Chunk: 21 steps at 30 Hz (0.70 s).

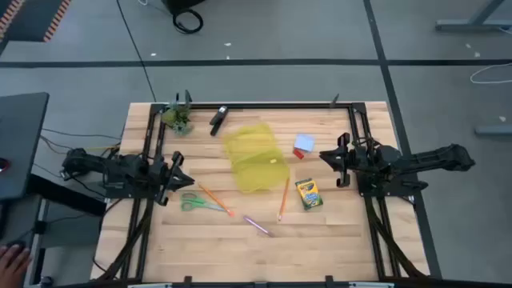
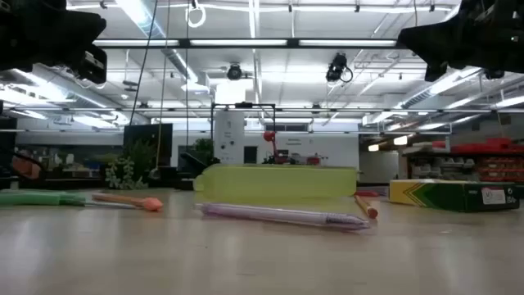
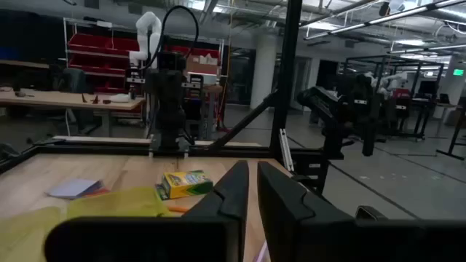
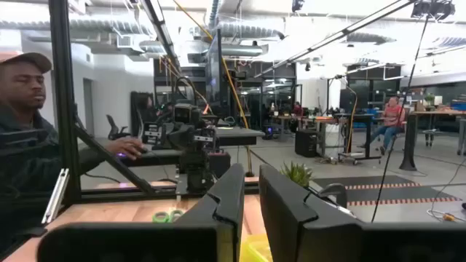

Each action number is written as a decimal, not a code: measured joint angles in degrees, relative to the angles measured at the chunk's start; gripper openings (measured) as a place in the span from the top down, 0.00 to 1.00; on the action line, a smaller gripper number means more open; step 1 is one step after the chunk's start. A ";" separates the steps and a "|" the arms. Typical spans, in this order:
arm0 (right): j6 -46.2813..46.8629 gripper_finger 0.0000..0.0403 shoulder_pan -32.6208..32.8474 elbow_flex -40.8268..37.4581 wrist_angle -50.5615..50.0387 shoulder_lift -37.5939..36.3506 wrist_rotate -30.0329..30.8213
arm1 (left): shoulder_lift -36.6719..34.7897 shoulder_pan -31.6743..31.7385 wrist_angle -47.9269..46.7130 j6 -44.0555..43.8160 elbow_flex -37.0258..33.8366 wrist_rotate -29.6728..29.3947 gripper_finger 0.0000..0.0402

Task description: Pack school essentials

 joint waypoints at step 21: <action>-0.01 0.87 0.01 0.00 -0.01 0.00 0.00 | 0.00 0.01 0.00 -0.02 0.02 0.00 0.90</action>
